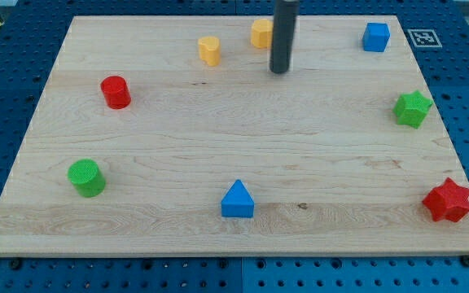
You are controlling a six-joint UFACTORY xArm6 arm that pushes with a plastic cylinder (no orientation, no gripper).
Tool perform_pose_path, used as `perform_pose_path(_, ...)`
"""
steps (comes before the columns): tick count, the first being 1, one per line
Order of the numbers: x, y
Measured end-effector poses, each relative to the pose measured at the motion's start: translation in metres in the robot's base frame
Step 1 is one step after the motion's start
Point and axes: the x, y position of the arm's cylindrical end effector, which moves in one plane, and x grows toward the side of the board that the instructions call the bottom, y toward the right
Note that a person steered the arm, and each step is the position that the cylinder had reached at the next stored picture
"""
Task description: Push the blue triangle to the center
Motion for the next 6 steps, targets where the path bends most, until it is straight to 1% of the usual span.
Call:
perform_pose_path(1, 0.072, -0.005)
perform_pose_path(2, 0.128, -0.033)
perform_pose_path(3, 0.137, -0.027)
perform_pose_path(4, 0.178, -0.019)
perform_pose_path(5, 0.229, -0.022)
perform_pose_path(6, 0.245, -0.068)
